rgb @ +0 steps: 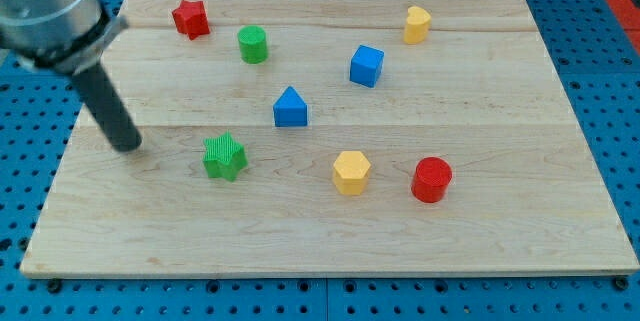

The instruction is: Move the yellow heart slightly to the top right side of the board

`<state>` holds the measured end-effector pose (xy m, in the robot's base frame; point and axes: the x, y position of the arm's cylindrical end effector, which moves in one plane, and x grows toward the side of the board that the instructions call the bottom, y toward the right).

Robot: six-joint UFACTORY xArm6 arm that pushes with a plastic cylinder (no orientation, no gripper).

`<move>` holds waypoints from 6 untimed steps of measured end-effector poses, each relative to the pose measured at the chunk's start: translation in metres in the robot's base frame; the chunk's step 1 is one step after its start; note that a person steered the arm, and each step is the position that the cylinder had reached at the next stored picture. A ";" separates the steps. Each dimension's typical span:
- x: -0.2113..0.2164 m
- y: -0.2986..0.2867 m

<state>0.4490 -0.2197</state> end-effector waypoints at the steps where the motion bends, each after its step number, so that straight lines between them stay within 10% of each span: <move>1: -0.013 0.025; 4: -0.164 0.201; 6: -0.187 0.307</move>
<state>0.2620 0.0871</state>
